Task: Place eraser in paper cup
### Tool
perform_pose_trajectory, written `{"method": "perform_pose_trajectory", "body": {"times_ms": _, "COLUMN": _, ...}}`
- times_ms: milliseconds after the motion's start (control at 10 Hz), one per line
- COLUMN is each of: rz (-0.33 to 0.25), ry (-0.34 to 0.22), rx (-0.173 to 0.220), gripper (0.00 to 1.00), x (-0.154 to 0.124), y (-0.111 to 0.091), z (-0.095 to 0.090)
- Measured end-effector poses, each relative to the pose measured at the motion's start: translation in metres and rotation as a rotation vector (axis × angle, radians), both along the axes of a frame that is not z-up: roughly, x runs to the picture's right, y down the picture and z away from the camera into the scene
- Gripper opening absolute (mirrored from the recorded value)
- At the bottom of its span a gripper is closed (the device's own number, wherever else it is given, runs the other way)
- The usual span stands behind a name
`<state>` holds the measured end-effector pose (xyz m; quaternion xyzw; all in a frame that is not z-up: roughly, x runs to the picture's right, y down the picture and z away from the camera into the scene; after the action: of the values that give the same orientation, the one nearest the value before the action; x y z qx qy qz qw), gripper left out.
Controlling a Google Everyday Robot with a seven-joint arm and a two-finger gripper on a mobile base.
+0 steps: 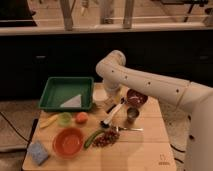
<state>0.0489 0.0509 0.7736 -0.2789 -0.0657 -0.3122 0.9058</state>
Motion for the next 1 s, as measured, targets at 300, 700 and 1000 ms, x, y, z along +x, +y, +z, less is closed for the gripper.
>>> {"method": "perform_pose_trajectory", "body": {"times_ms": 300, "rz": -0.030, "ry": -0.039, "rx": -0.003, "gripper": 0.00, "x": -0.015, "y": -0.006, "z": 0.013}}
{"method": "perform_pose_trajectory", "body": {"times_ms": 700, "rz": -0.075, "ry": -0.095, "rx": -0.015, "gripper": 0.00, "x": -0.028, "y": -0.011, "z": 0.027}}
{"method": "perform_pose_trajectory", "body": {"times_ms": 1000, "rz": -0.100, "ry": -0.118, "rx": -0.027, "gripper": 0.00, "x": -0.031, "y": -0.014, "z": 0.033}}
